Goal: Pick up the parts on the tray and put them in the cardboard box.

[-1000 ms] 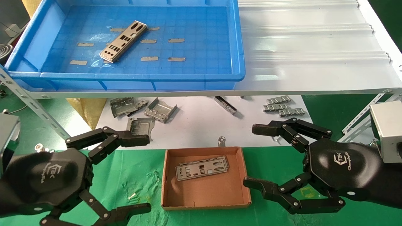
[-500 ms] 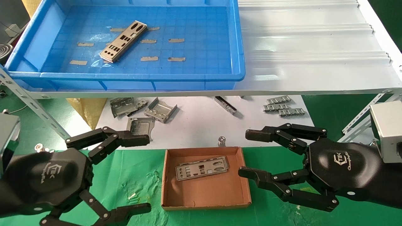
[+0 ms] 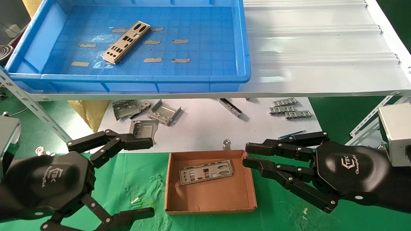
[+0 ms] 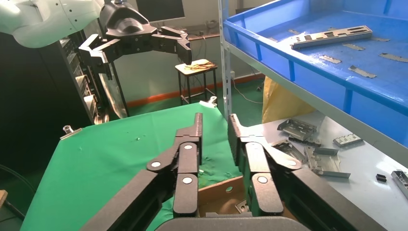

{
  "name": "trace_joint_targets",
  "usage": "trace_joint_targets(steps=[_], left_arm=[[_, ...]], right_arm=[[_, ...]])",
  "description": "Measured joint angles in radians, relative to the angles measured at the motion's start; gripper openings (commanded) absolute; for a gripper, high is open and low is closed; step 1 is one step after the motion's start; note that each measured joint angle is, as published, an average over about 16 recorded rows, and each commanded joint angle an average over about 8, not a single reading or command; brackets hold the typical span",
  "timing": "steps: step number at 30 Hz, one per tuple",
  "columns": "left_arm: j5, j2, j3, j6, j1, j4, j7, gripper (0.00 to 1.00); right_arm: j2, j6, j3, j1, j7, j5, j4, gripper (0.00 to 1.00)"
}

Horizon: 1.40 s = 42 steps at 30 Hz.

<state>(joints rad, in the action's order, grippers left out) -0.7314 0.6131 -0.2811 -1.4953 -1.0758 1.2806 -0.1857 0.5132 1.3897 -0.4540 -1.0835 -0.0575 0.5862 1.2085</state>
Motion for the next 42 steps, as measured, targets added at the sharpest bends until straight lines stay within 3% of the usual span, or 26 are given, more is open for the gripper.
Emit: trace_joint_targets(steps=[11, 18, 27, 35, 42], left_arm=[[-0.002, 0.001, 0.001, 0.004, -0.007, -0.002, 0.000, 1.00], [-0.045, 0.022, -0.007, 0.042, -0.090, -0.033, -0.023, 1.00], [-0.237, 0.135, -0.077, 0.136, -0.378, -0.230, -0.042, 1.00], [-0.479, 0.301, -0.184, 0.233, -0.671, -0.574, 0.014, 1.00], [-0.634, 0.426, -0.260, 0.313, -0.844, -0.866, 0.079, 1.00]], right_arm=[[0.000, 0.000, 0.000, 0.000, 0.000, 0.000, 0.000, 0.00], [0.000, 0.000, 0.000, 0.000, 0.000, 0.000, 0.000, 0.00], [0.000, 0.000, 0.000, 0.000, 0.000, 0.000, 0.000, 0.00], [0.000, 0.000, 0.000, 0.000, 0.000, 0.000, 0.000, 0.00], [0.000, 0.000, 0.000, 0.000, 0.000, 0.000, 0.000, 0.00]])
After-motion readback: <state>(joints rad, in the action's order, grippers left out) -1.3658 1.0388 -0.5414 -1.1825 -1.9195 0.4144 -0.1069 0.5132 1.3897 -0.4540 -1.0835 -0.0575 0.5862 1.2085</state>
